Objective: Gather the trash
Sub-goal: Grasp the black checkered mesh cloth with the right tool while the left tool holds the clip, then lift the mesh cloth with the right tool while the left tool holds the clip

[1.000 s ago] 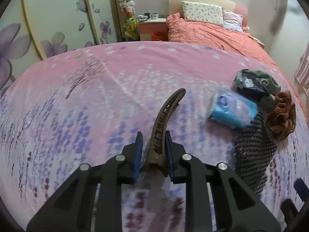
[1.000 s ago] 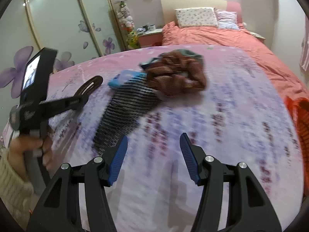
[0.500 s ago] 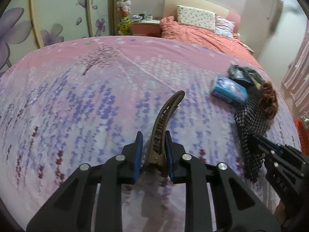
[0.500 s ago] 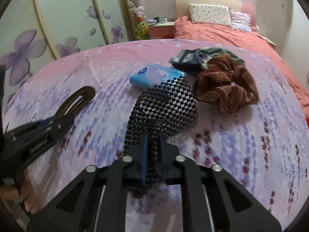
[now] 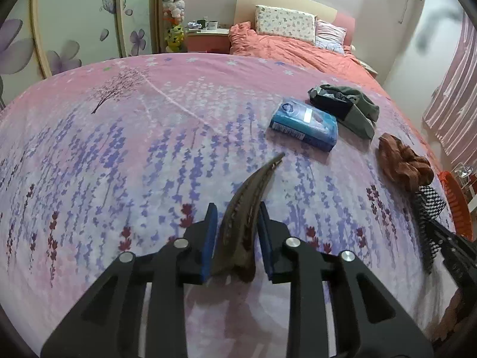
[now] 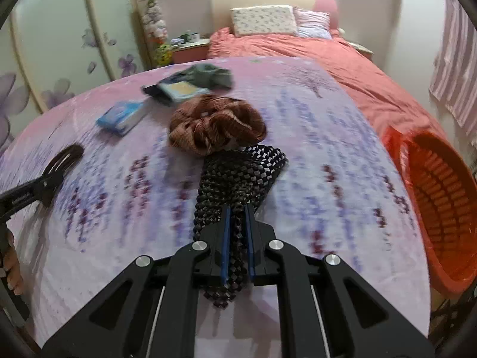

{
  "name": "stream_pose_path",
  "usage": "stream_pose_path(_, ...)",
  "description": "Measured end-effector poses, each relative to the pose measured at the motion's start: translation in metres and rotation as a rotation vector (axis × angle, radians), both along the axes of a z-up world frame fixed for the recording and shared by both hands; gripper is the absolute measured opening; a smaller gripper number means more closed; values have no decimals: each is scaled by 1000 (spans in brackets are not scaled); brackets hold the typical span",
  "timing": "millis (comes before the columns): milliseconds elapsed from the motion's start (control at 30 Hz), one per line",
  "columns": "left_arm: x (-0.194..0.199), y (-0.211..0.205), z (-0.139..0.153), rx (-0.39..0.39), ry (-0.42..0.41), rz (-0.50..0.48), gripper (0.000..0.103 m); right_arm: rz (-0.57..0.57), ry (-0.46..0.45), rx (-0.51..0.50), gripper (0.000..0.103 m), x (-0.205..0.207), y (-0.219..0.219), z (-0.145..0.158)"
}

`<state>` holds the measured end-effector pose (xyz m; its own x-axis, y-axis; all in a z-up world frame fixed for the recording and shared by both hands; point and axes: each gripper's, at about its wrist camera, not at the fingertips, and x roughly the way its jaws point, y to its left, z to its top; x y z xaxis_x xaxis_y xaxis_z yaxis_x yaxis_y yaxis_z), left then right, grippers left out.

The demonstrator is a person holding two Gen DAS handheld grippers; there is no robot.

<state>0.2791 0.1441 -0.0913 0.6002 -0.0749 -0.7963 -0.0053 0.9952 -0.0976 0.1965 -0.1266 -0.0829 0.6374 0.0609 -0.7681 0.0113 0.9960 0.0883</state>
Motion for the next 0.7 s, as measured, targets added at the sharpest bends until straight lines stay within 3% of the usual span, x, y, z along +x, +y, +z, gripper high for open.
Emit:
stream_pose_path(200, -2, -14, 1, -20, 6, -33, 28, -87, 0, 22, 10, 6, -29, -3)
stream_pose_path(267, -3, -19, 0, -2, 2, -47, 28, -83, 0, 59, 10, 5, -34, -4)
stream_pose_path(433, 3, -22, 1, 3, 0, -41, 28, -76, -2, 31, 11, 8, -29, -6)
stream_pose_path(600, 2, -29, -2, 62, -28, -47, 27, -78, -1, 78, 11, 8, -36, -7)
stream_pose_path(700, 2, -26, -2, 42, -28, -36, 26, -80, -2, 106, 11, 4, -41, -7)
